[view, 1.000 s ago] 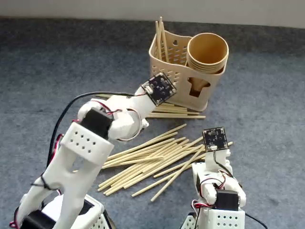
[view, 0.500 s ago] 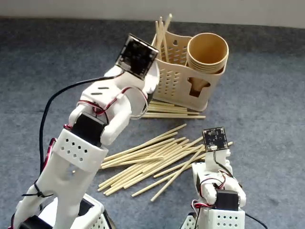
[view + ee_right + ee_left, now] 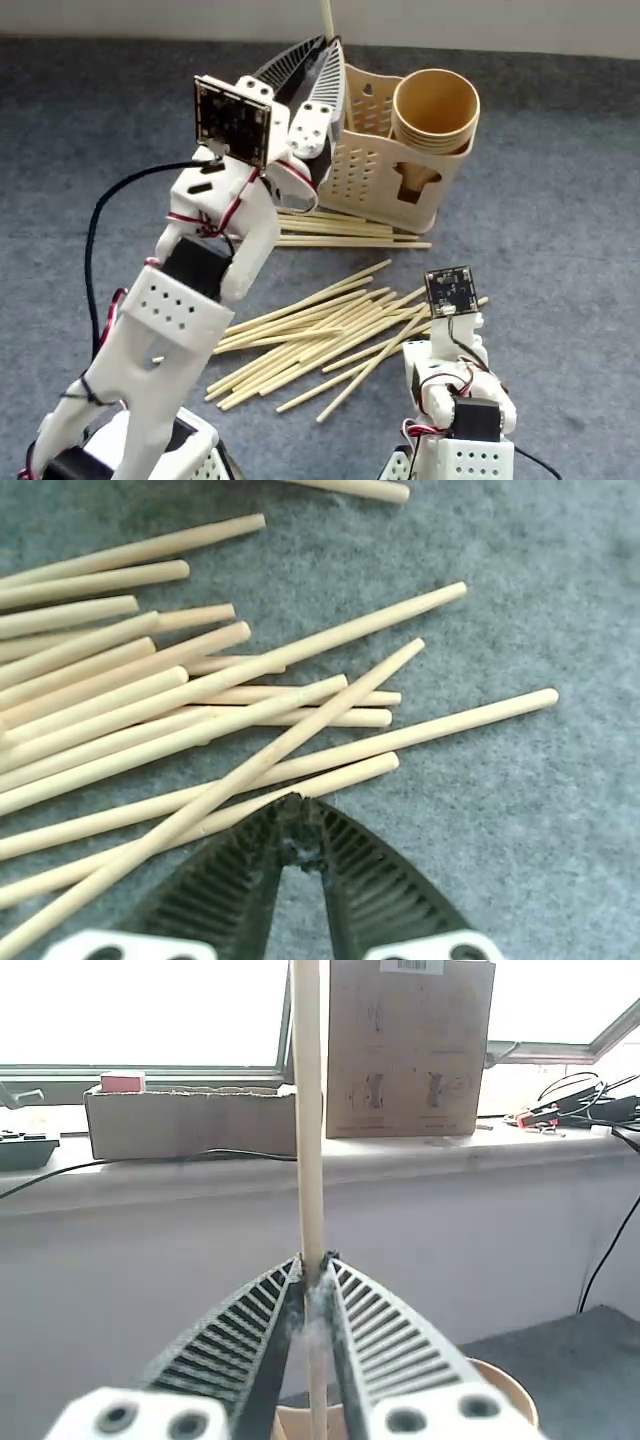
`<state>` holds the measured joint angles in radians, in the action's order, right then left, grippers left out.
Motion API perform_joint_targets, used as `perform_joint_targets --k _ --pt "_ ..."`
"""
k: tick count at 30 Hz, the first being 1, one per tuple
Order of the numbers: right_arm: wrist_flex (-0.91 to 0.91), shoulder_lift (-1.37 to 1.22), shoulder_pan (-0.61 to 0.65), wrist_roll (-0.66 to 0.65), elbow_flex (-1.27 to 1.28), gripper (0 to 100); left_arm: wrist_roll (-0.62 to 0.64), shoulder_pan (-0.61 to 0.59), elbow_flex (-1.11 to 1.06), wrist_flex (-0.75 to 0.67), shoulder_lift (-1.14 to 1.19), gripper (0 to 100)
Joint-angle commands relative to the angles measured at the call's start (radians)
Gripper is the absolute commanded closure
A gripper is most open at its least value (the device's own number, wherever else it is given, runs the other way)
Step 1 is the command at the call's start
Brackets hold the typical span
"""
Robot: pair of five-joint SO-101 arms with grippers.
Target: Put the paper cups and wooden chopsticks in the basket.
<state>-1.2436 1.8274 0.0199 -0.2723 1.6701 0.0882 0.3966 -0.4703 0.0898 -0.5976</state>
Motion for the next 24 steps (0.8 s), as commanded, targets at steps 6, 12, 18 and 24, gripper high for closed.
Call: perform_joint_targets --k 6,12,18,24 --pt "-0.001 0.012 -0.008 -0.009 0.154 99.2 0.005 -0.016 0.005 -0.232 0.225 99" --pt "-0.001 0.012 -0.008 -0.009 0.154 99.2 0.005 -0.038 0.004 -0.222 0.278 99" --pt "-0.001 0.012 -0.008 -0.009 0.154 99.2 0.005 -0.038 0.093 0.040 0.278 89" --pt "-0.001 0.012 -0.008 -0.009 0.154 99.2 0.005 -0.038 0.213 0.272 0.277 89"
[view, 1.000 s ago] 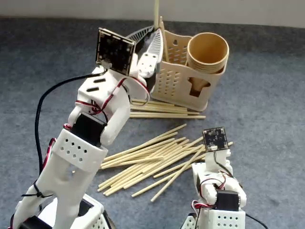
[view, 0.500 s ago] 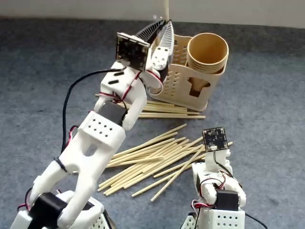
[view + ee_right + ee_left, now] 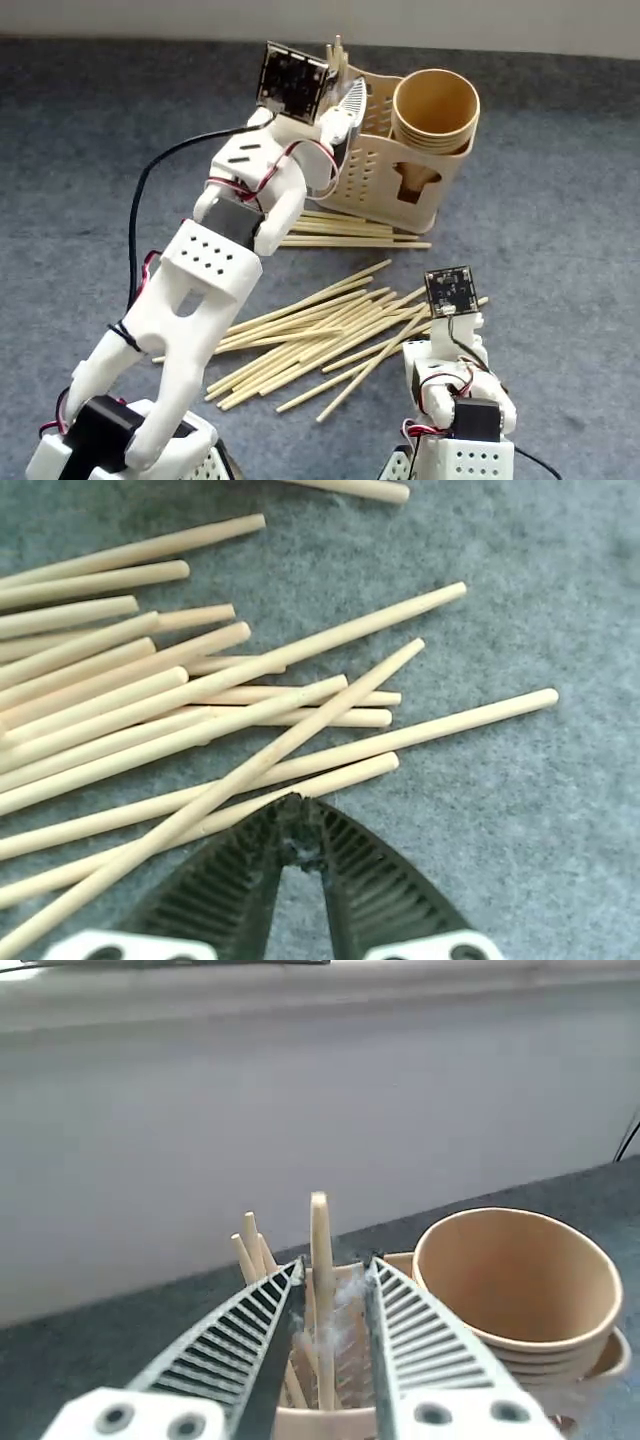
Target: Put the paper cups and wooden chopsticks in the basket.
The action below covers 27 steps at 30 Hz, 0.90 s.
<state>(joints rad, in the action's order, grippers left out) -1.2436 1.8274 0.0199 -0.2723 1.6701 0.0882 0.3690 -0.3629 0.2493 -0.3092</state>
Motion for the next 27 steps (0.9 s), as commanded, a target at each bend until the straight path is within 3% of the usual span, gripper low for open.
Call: perform_joint_targets --k 1,20,24,27 --pt "-0.001 0.012 -0.008 -0.009 0.154 99.2 0.005 -0.010 0.116 0.140 -0.013 89" --pt "0.001 0.012 -0.008 -0.009 0.154 99.2 -0.123 -0.001 0.185 0.873 -0.124 89" --pt "0.001 0.012 -0.008 -0.009 0.154 99.2 -0.129 0.001 0.147 0.936 -0.094 89" --pt "0.001 0.012 -0.008 -0.009 0.154 99.2 -0.201 0.002 0.090 0.934 -0.035 89"
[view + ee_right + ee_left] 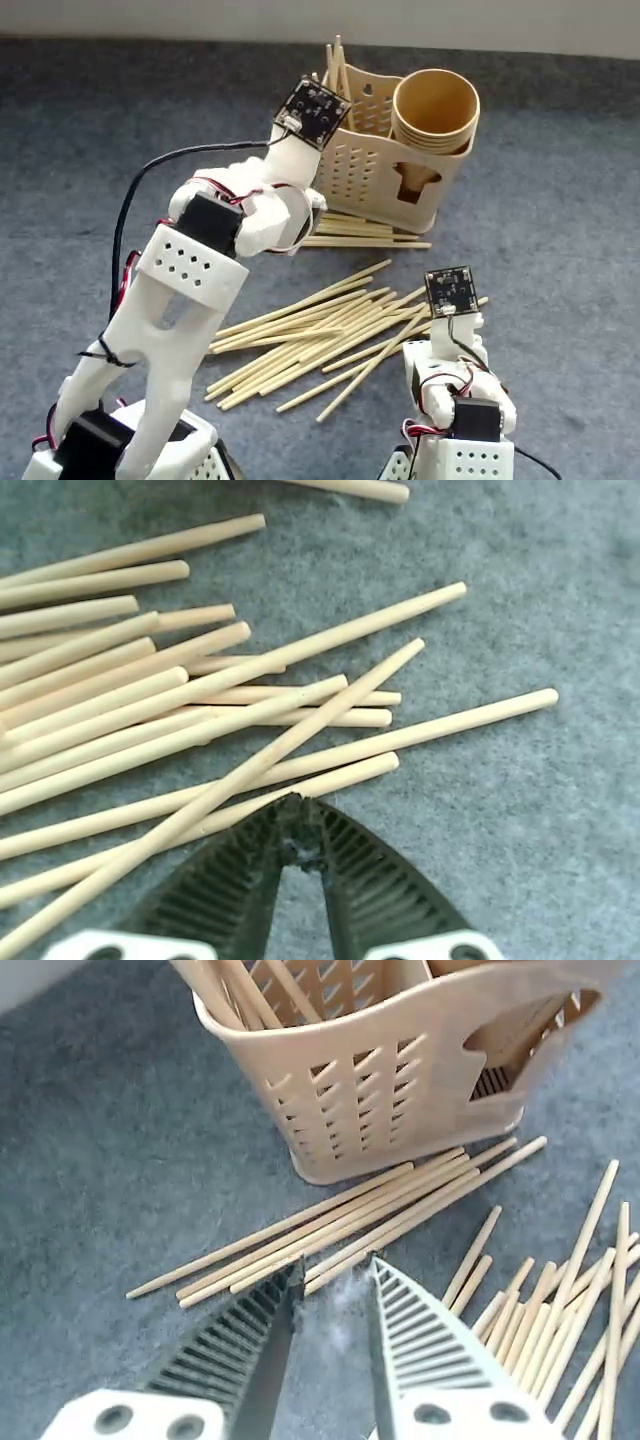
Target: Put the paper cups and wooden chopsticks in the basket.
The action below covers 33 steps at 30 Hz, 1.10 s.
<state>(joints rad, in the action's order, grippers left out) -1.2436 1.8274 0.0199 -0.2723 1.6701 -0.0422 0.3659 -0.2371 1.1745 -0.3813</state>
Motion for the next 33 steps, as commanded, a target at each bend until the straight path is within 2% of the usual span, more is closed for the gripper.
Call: perform_joint_targets --k 1,6,19,25,33 --pt "0.001 0.012 -0.008 -0.009 0.154 99.2 -0.084 0.015 -0.050 0.009 0.065 89" --pt "0.001 0.012 -0.008 -0.009 0.154 99.2 -0.132 0.077 -0.093 0.015 0.189 89" --pt "0.001 0.012 -0.008 -0.009 0.154 99.2 -0.129 0.105 -0.090 0.009 0.409 89" --pt "0.001 0.012 -0.008 -0.009 0.154 99.2 -0.129 0.176 -0.088 0.008 0.476 88" --pt "0.001 0.012 -0.008 -0.009 0.154 99.2 -0.129 0.166 -0.084 -0.084 0.573 88"
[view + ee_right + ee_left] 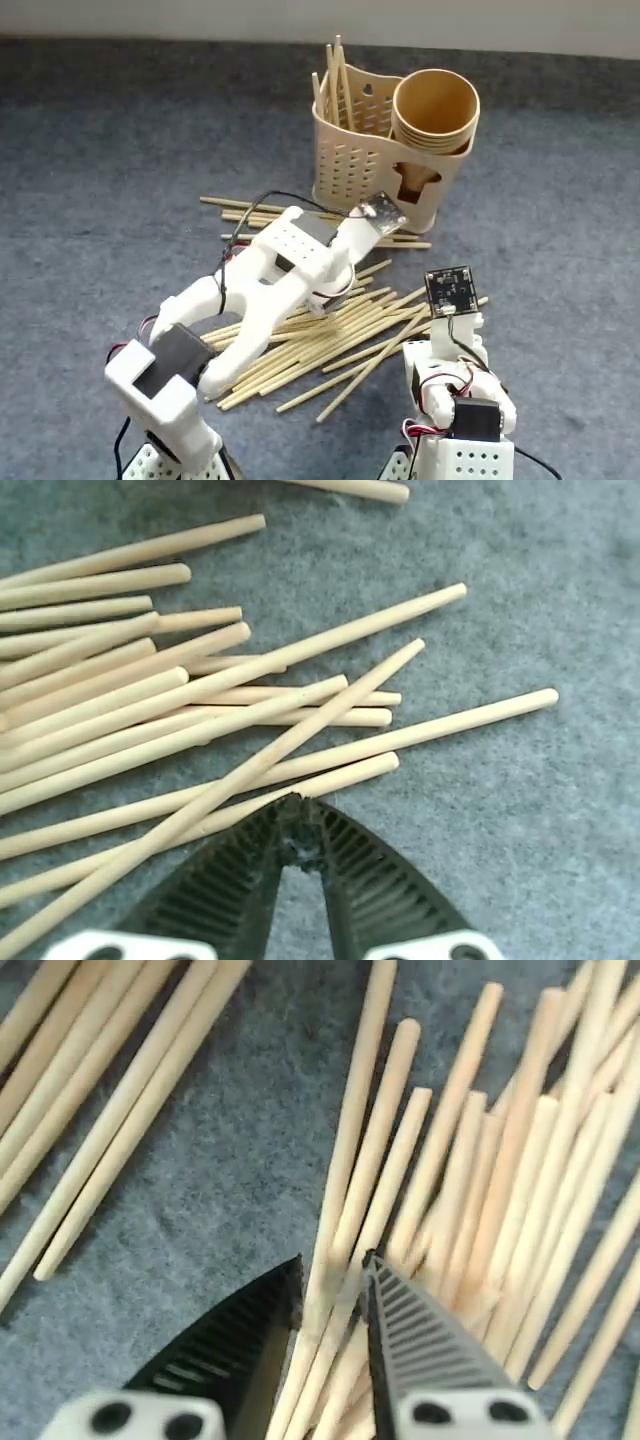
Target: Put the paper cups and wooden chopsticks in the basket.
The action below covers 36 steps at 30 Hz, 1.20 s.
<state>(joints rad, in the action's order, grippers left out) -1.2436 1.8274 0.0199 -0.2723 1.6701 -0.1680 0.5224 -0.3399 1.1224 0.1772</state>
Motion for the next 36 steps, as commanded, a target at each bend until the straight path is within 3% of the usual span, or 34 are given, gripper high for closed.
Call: perform_joint_targets --k 1,9,14,20,26,31,36 --pt "0.001 0.012 -0.008 -0.009 0.154 99.2 -0.003 0.007 0.030 -0.031 0.021 88" --pt "-0.001 0.012 -0.008 -0.009 0.154 99.2 -0.006 -0.076 0.101 -0.025 0.045 90" --pt "-0.001 0.012 -0.008 -0.009 0.154 99.2 -0.008 -0.073 0.099 -0.021 0.039 97" --pt "-0.001 0.012 -0.008 -0.009 0.154 99.2 -0.008 -0.071 0.102 0.005 0.038 98" --pt "-0.001 0.012 -0.008 -0.009 0.154 99.2 -0.006 -0.093 0.131 0.015 0.036 97" --pt "-0.001 0.012 -0.008 -0.009 0.154 99.2 -0.005 -0.137 0.147 0.012 0.044 88" --pt "-0.001 0.012 -0.008 -0.009 0.154 99.2 -0.009 -0.139 0.147 0.012 0.047 89"
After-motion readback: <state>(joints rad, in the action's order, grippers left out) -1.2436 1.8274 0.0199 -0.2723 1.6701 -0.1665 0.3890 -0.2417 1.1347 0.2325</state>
